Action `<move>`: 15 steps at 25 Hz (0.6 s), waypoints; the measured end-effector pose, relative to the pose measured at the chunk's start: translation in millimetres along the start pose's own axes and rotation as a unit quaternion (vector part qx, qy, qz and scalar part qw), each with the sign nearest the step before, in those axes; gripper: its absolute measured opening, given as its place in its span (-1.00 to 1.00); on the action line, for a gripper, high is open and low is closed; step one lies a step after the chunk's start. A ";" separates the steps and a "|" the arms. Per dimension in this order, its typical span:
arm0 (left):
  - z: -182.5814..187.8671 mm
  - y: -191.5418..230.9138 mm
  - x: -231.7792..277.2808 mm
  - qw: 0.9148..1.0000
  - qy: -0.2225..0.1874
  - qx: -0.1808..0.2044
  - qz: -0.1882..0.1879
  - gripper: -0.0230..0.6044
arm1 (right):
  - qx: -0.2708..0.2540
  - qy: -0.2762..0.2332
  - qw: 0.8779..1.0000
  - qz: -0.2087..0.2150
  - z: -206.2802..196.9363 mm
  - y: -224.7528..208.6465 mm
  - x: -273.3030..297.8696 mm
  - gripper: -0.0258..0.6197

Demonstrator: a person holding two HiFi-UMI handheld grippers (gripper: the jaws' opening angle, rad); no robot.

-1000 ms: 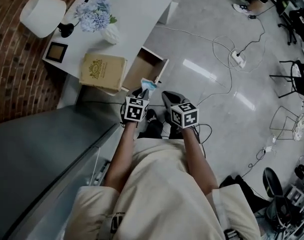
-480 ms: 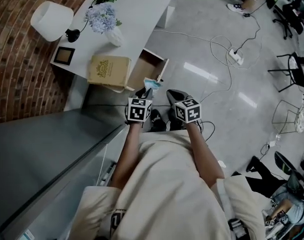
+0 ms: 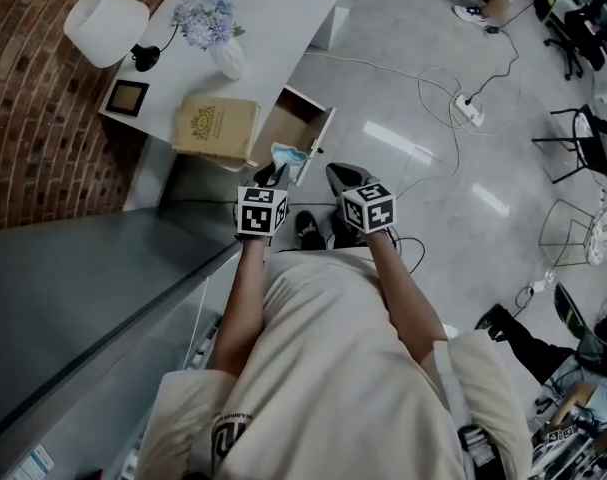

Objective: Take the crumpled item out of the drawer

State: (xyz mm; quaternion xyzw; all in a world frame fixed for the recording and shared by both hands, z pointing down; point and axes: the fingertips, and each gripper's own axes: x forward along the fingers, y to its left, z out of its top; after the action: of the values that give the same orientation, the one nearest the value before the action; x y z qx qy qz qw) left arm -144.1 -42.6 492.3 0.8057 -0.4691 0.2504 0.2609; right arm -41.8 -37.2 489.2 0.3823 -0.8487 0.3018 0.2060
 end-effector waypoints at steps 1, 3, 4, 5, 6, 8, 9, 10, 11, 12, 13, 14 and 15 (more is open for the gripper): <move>-0.5 2.1 -0.3 1.000 -0.001 -0.001 0.000 -0.65 | 0.000 0.001 1.000 -0.001 -3.1 -0.4 0.6 -0.84; 1.2 6.5 3.6 1.000 -0.003 -0.001 0.000 -0.65 | -0.003 0.008 1.000 -0.004 -7.1 -4.7 2.8 -0.84; 1.2 7.7 6.5 1.000 -0.003 -0.001 -0.001 -0.65 | -0.005 0.012 1.000 -0.006 -8.1 -7.3 3.0 -0.84; 0.3 8.0 8.7 1.000 -0.002 -0.002 -0.003 -0.65 | -0.006 0.015 1.000 -0.008 -8.7 -9.6 2.6 -0.84; -0.4 7.9 10.0 1.000 -0.001 -0.003 -0.004 -0.65 | -0.005 0.016 1.000 -0.010 -8.5 -11.6 2.0 -0.84; -0.3 7.1 11.9 1.000 0.001 -0.001 -0.006 -0.65 | 0.000 0.013 1.000 -0.013 -5.8 -15.3 1.3 -0.84; 0.5 6.2 13.0 1.000 0.001 0.000 -0.007 -0.65 | 0.001 0.011 1.000 -0.015 -4.1 -17.0 1.1 -0.84; 1.4 5.0 14.2 1.000 0.002 0.002 -0.009 -0.65 | 0.001 0.010 1.000 -0.016 -2.8 -18.4 1.0 -0.84; 2.1 3.8 15.5 1.000 0.002 0.004 -0.010 -0.65 | 0.001 0.009 1.000 -0.017 -1.9 -19.4 1.0 -0.84; 2.4 2.9 16.6 1.000 0.003 0.006 -0.011 -0.65 | 0.000 0.009 1.000 -0.016 -1.3 -19.8 1.3 -0.84; 2.2 2.3 17.4 1.000 0.004 0.008 -0.012 -0.65 | -0.001 0.009 1.000 -0.016 -1.1 -19.8 1.7 -0.84; 1.8 1.9 17.9 1.000 0.005 0.008 -0.013 -0.65 | -0.002 0.010 1.000 -0.015 -1.2 -19.4 2.0 -0.84; 1.4 1.7 18.2 1.000 0.006 0.008 -0.013 -0.65 | -0.004 0.011 1.000 -0.014 -1.3 -18.8 2.3 -0.84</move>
State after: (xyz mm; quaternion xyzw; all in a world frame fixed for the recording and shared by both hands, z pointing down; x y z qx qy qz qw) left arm -137.5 -55.6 503.4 0.8124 -0.4552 0.2555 0.2598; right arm -28.6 -47.5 498.1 0.3898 -0.8423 0.3001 0.2204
